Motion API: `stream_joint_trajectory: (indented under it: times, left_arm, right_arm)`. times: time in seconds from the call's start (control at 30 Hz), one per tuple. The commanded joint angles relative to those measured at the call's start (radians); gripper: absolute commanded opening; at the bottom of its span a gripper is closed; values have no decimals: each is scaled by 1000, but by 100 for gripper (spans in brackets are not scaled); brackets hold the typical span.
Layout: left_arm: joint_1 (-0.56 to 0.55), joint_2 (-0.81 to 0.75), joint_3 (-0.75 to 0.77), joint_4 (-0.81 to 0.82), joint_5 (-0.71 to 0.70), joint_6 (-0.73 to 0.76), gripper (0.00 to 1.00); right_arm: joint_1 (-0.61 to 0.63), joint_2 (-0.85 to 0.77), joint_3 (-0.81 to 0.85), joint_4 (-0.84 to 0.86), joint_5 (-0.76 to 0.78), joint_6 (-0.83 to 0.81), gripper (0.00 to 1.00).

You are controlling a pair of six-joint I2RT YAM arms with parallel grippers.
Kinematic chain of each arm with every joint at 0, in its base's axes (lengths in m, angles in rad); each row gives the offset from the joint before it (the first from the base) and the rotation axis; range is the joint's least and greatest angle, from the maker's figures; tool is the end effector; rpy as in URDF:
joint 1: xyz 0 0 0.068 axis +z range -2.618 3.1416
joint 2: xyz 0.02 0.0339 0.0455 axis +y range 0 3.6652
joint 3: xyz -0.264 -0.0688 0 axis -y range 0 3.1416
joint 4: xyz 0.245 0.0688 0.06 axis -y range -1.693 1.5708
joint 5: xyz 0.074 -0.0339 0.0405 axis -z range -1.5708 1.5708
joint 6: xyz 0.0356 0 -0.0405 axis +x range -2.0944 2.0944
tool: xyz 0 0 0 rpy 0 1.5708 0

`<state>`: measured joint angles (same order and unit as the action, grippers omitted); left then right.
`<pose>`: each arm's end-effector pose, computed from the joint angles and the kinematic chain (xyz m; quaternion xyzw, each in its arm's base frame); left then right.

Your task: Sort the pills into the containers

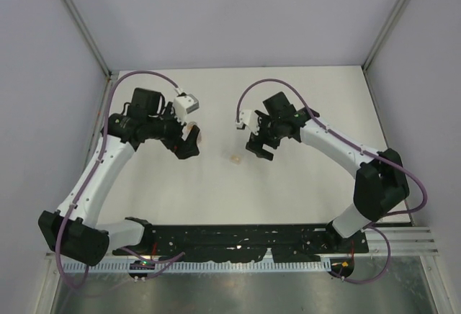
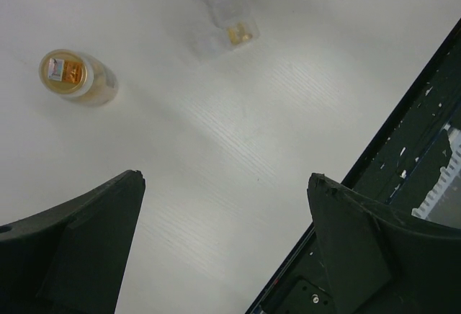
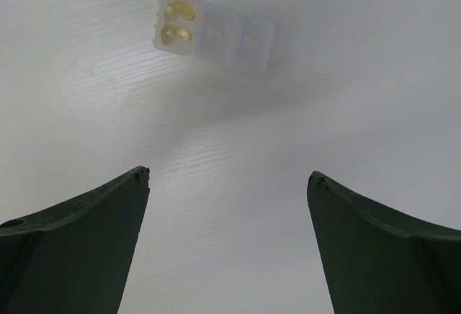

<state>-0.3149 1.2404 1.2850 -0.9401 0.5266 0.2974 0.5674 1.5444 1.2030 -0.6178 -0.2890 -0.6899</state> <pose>0.2245 -0.0919 0.3523 0.3568 0.8427 -0.2484 0.3177 0.2695 0.1838 0.2634 -0.5900 0.7378 0.1188 0.3058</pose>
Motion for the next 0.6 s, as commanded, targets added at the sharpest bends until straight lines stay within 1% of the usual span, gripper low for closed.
stream_joint_trajectory:
  times: [0.0,0.13,0.4,0.57]
  left_arm:
    - [-1,-81,-30,52,-39,-6,99]
    - [-1,-157,-81,90,-79,-15,100]
    - [0,-286,-115,127,-111,-32,100]
    - [-1,-323,-128,155,-99,-44,100]
  right_arm:
    - [0,66,118,-152,-41,-204,95]
    - [0,158,171,-148,-88,-179,94]
    - [0,367,308,-120,-111,-97,93]
    - [0,431,378,-154,-105,-126,93]
